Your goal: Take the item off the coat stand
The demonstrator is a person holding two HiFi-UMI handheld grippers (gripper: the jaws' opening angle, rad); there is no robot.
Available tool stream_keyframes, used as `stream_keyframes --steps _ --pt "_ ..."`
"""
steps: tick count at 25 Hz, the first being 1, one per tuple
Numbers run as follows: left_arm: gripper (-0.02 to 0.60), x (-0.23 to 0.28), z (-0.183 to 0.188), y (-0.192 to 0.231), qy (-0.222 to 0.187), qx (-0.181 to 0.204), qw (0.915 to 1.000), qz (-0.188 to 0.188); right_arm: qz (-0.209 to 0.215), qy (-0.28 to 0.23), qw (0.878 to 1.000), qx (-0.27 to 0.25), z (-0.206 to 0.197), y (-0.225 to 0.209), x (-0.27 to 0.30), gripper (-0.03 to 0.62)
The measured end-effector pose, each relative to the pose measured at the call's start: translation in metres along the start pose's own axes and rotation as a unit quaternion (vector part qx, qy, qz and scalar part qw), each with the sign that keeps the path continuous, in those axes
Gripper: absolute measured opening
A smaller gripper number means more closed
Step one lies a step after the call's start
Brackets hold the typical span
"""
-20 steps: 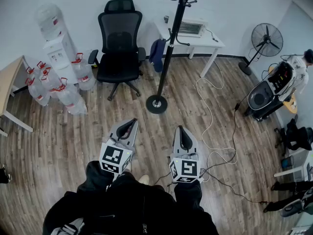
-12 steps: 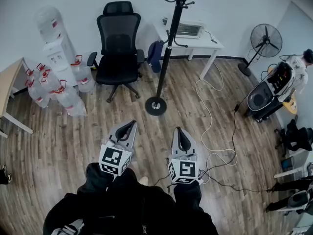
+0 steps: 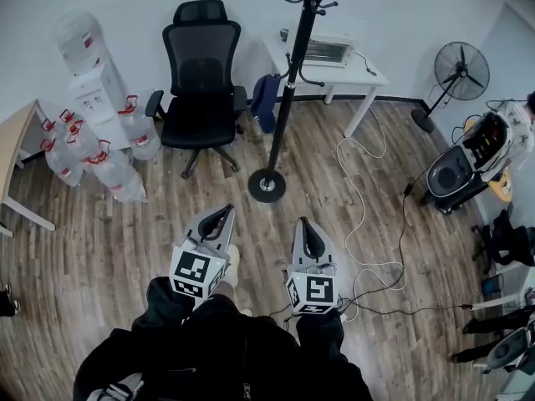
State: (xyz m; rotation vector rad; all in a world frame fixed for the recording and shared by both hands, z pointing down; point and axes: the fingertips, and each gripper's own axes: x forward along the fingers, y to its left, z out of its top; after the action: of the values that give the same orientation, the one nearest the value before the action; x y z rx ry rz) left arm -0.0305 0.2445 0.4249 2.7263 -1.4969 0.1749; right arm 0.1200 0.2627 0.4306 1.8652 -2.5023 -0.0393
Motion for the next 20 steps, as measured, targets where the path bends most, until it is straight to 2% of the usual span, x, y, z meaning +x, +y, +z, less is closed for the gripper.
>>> stream_keyframes --steps 8,20 --pt "0.025 0.095 0.011 0.063 0.010 -0.009 0.9999 -0.009 -0.001 0.014 1.000 0.004 0.002 -0.024 0.106 0.015" --pt "0.025 0.228 0.029 0.155 0.018 -0.012 0.9990 -0.040 -0.032 0.023 0.999 0.010 0.010 -0.065 0.256 0.015"
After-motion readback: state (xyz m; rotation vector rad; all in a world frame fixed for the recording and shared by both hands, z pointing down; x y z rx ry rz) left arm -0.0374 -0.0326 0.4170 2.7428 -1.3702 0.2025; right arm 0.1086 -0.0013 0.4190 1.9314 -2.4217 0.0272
